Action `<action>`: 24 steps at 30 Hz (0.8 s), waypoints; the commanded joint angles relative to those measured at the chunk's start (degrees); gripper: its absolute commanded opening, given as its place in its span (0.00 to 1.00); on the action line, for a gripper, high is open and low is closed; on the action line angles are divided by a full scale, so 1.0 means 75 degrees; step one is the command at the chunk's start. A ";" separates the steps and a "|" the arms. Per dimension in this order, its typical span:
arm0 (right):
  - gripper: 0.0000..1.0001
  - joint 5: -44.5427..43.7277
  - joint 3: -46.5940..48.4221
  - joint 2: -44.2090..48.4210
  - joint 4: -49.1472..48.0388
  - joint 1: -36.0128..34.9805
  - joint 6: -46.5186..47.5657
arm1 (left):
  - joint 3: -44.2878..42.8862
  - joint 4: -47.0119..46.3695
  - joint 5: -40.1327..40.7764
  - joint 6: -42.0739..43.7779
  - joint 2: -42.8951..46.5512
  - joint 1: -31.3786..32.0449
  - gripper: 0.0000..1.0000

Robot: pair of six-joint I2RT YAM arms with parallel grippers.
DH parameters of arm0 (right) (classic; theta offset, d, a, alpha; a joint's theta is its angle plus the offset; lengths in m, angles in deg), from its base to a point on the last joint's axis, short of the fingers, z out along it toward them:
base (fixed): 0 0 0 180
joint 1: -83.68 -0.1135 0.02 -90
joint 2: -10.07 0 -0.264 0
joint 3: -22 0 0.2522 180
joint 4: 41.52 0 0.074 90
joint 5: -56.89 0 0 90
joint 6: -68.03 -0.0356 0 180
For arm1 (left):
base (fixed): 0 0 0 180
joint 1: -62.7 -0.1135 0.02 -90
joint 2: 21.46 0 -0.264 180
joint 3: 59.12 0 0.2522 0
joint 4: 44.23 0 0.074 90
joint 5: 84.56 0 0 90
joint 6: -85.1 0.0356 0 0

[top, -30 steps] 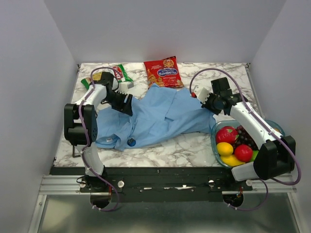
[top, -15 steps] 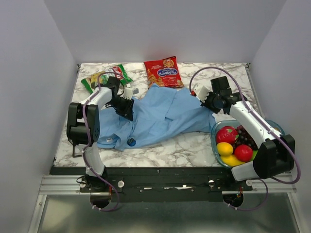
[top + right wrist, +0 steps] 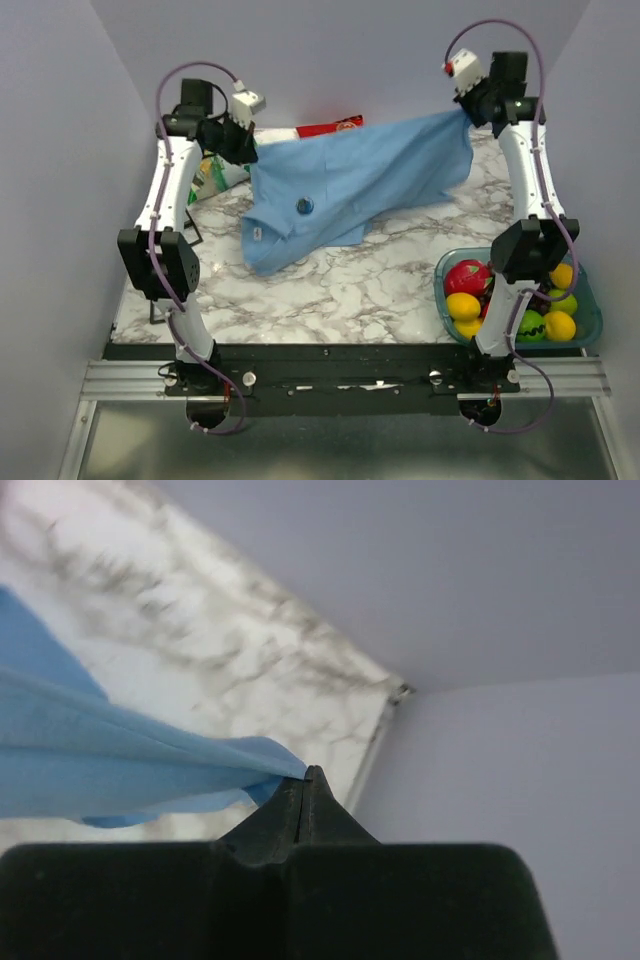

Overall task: Remove the brooch from the garment
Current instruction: Flatten out the clothes at the center of the board.

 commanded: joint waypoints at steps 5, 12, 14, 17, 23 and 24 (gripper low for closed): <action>0.01 0.0181 0.0780 0.0235 -0.1797 0.0355 0.0225 | -0.1897 -0.1521 -0.0146 -0.0432 0.0762 -0.0961 0.00; 0.01 0.0440 0.0777 0.1009 -0.2518 0.0367 -0.0980 | -0.2248 -0.2216 -0.0241 -0.0926 0.1325 -0.0961 0.00; 0.01 0.0475 0.0753 0.1197 -0.2752 0.0367 -0.1415 | -0.2295 -0.2426 -0.0043 -0.0832 0.1583 -0.0960 0.00; 0.01 0.0463 0.1010 0.1513 -0.3021 0.0367 -0.1743 | -0.2343 -0.3010 0.0169 -0.0773 0.1969 -0.0960 0.00; 0.01 0.0592 0.1011 0.2415 -0.3806 0.0367 -0.1767 | -0.2810 -0.3996 0.0673 -0.0656 0.2380 -0.0960 0.00; 0.01 0.0615 0.0976 0.2544 -0.3878 0.0367 -0.1744 | -0.3101 -0.4044 0.0708 -0.0679 0.2392 -0.0960 0.00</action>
